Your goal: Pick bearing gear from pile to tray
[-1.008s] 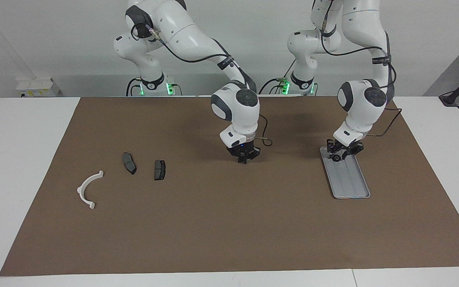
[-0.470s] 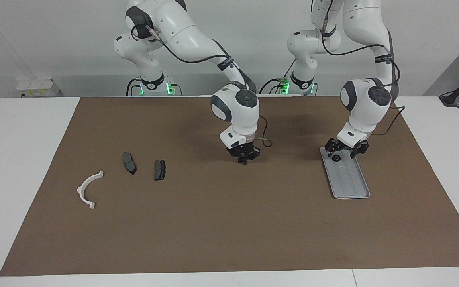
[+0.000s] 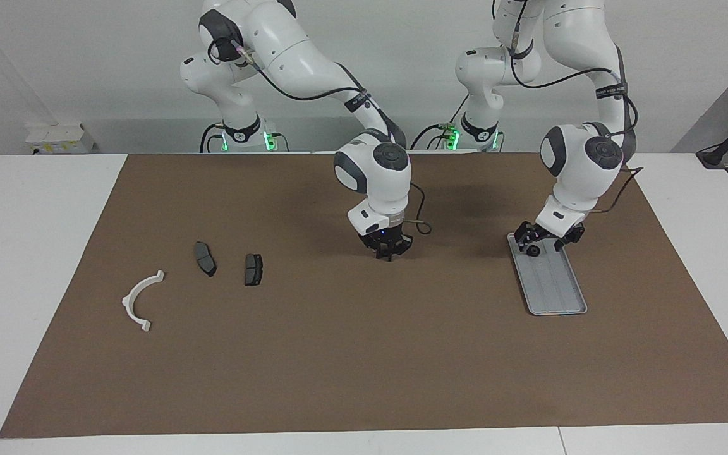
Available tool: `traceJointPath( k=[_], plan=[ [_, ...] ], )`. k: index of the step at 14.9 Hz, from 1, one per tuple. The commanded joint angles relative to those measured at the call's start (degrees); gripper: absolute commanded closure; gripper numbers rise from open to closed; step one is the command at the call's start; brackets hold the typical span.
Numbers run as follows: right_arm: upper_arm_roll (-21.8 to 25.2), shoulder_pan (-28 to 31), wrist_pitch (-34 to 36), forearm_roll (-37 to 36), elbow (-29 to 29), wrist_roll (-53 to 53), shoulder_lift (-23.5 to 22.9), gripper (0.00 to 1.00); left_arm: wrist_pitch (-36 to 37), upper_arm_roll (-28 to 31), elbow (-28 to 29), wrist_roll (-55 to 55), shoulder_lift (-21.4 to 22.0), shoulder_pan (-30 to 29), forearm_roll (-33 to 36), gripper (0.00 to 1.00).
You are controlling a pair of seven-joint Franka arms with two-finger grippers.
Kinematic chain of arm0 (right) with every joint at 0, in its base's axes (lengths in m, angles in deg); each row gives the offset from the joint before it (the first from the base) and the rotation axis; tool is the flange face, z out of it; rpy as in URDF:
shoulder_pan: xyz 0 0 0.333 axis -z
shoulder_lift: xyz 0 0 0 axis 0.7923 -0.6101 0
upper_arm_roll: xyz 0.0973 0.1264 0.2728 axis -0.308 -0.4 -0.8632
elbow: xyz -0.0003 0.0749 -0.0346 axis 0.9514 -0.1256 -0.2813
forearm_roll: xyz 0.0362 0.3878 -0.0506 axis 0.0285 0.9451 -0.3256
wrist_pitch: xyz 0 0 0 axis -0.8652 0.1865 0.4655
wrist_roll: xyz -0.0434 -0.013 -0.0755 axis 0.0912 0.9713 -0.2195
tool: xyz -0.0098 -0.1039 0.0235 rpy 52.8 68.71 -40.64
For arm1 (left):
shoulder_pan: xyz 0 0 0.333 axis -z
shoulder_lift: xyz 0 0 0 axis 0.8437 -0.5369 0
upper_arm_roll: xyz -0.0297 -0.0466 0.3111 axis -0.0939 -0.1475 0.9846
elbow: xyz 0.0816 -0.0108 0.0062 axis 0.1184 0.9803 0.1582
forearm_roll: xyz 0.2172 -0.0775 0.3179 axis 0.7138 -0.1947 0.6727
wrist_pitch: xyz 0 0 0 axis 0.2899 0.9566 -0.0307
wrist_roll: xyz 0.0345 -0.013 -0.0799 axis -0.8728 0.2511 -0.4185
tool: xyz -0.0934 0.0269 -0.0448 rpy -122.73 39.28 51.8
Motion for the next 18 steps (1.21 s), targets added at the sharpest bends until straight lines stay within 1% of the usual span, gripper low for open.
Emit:
traceJointPath(
  k=[1, 3, 6, 9, 12, 15, 18],
  plan=[
    [0.1, -0.2, 2.5, -2.1, 1.9, -2.5, -0.3, 0.0, 0.9, 0.7, -1.2, -5.1, -0.8, 2.3, -0.4, 0.0],
    [0.0, -0.3, 6.2, -2.9, 4.3, -2.5, -0.4, 0.0, 1.2, 0.7, -1.2, -7.3, -0.4, 3.0, -0.4, 0.0],
    [-0.1, 0.4, 11.3, -3.1, 8.4, -2.2, -0.1, 0.0, 0.5, 0.7, -1.2, -13.8, -0.2, 4.2, -0.4, 0.0],
    [-0.1, 1.6, 16.0, -3.1, 10.5, -1.8, 1.6, 0.0, -0.2, 0.6, -0.9, -14.2, -0.2, 4.6, -0.4, 0.0],
    [-0.2, 2.6, 18.3, -2.9, 10.5, -0.5, 4.1, 0.0, -0.3, 0.6, -1.0, -15.8, -0.3, 8.9, -0.4, 0.0],
    [-0.2, 4.6, 21.3, -2.8, 10.5, 3.6, 7.1, 0.0, -4.5, 0.7, -0.1, -28.9, -0.4, 16.8, -0.4, 0.0],
    [-0.2, 7.8, 23.9, -2.4, 10.5, 11.1, 9.9, 0.0, -4.6, 0.7, -0.6, -33.8, -0.5, 21.5, -0.4, 0.0]
  ],
)
